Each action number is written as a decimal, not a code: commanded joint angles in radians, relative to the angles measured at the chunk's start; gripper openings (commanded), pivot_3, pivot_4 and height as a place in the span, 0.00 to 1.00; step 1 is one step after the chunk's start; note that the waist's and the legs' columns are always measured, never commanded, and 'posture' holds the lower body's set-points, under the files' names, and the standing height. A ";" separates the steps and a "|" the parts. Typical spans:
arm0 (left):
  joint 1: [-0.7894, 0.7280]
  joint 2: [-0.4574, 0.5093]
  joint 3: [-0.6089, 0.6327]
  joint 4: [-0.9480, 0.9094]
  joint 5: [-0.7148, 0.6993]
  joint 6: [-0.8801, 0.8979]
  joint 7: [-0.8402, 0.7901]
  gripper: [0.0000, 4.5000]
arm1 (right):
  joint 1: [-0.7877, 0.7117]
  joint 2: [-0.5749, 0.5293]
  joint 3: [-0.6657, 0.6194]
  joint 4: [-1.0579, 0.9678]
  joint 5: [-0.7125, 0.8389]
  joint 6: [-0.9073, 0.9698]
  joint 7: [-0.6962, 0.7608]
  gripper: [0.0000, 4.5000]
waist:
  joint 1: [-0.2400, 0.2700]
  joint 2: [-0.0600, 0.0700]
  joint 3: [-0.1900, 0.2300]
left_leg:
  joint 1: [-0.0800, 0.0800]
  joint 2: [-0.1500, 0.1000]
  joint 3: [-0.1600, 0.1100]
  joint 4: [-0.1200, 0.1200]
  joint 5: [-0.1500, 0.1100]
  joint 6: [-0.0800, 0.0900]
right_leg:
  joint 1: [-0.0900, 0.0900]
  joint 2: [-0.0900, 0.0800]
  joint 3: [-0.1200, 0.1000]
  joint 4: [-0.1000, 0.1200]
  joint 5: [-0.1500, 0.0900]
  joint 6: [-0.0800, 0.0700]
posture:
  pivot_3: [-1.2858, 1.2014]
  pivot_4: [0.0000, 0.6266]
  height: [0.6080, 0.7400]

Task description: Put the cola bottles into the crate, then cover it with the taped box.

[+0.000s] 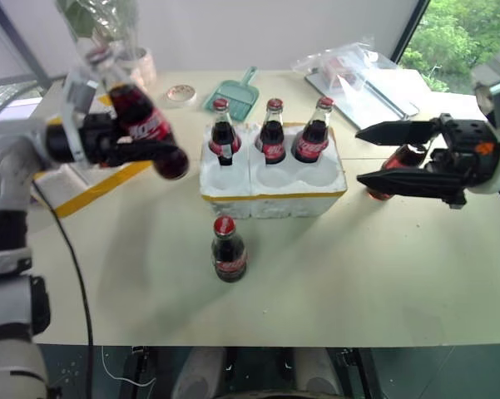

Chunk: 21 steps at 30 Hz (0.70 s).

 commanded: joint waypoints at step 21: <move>-0.062 -0.242 -0.214 0.335 0.299 -0.423 -0.070 0.99 | 0.107 0.028 -0.046 -0.115 0.085 -0.047 -0.209 1.00 | -0.002 -0.001 0.001 | 0.000 0.001 0.001 0.000 0.000 0.000 | -0.001 0.000 0.001 0.001 0.000 0.000 | 0.52 0.24 0.99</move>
